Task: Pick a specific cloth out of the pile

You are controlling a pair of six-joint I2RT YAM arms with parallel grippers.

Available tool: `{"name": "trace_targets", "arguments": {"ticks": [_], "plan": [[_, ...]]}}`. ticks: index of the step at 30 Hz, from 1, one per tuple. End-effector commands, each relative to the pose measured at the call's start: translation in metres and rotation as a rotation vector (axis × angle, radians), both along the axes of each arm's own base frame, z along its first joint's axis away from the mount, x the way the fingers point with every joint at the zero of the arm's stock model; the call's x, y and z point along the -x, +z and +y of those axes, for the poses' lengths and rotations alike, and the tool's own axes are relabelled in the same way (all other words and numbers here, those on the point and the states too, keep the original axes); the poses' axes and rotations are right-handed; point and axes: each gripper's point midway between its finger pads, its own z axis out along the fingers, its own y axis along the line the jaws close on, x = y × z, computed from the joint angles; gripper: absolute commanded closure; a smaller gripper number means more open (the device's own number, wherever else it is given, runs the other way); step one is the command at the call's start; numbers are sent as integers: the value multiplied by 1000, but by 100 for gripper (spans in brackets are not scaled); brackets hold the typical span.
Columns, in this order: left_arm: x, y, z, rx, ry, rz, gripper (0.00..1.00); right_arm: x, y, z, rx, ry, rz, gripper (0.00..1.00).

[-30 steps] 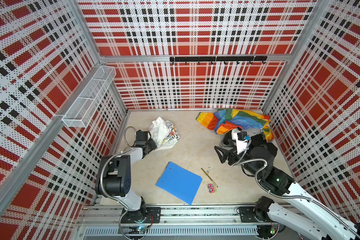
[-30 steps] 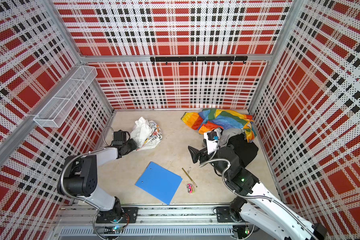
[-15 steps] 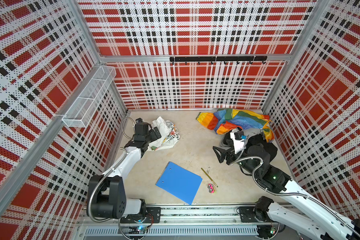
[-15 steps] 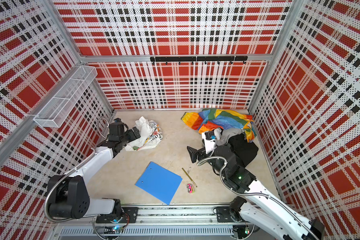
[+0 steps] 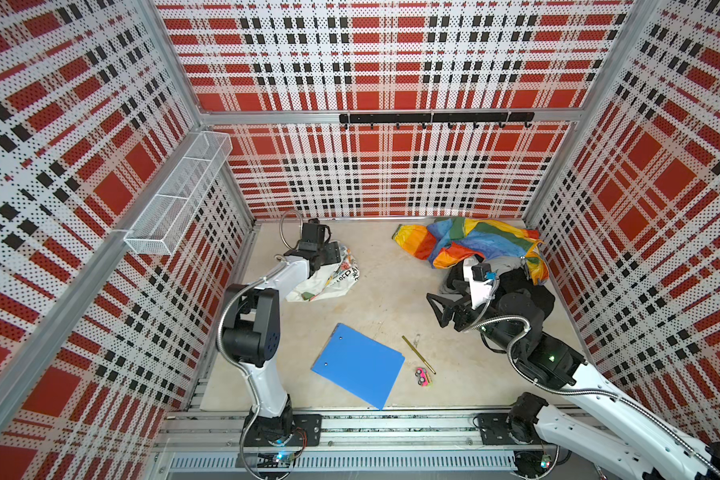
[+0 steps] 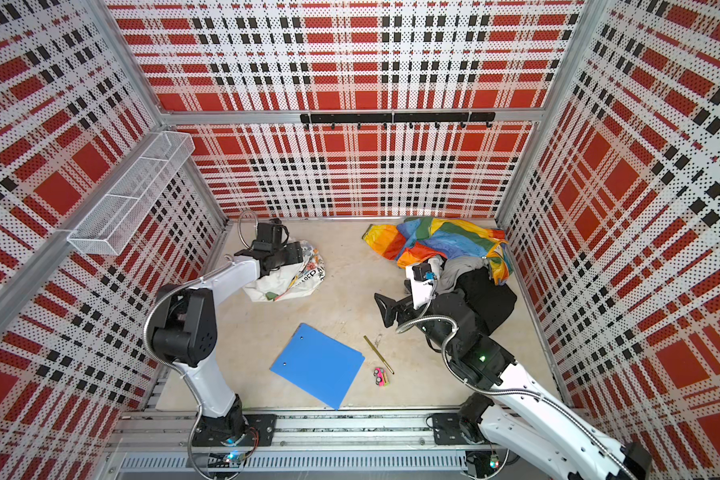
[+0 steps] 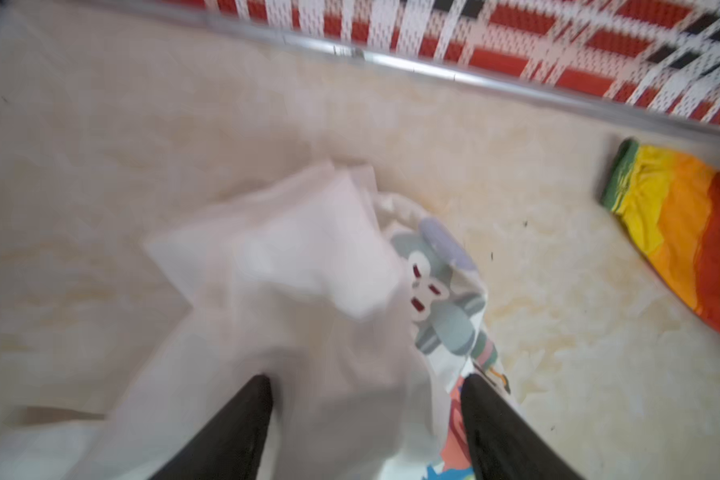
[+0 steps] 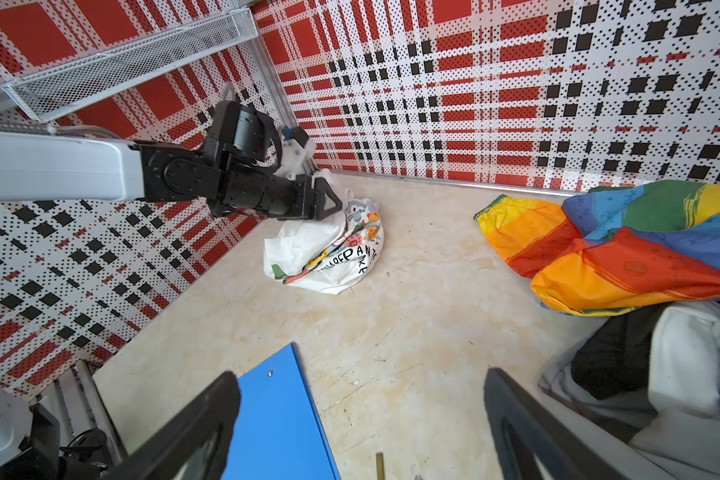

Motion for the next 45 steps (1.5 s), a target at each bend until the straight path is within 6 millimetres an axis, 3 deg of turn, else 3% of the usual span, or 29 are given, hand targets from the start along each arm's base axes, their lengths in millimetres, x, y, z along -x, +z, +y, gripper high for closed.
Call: {"name": "trace_targets", "arguments": {"ticks": [1,5,8,12,19,23,28,31,39,45], "plan": [[11,-29,-5,62,-10,93,42,2,11,1,-42,4,-30,2],[17,-60,-7,74,-15,167,45,1,9,1,-35,3,-28,2],[17,-59,-6,76,-14,156,44,2,9,-1,-34,1,-27,2],[11,-32,-8,84,-18,93,44,2,9,-3,-35,-8,-30,2],[10,43,1,93,21,-75,41,3,10,-5,-36,-11,-36,2],[-1,58,14,85,49,-98,40,3,10,-3,-35,-7,-36,2],[-17,46,16,75,56,-78,42,4,11,-4,-38,-6,-38,2],[-20,25,14,58,60,-25,45,6,12,-8,-41,-15,-38,2],[0,-34,32,41,142,97,56,8,11,-13,-35,-31,-40,2],[7,-56,19,70,106,146,54,4,9,-6,-31,-11,-34,2]]}}
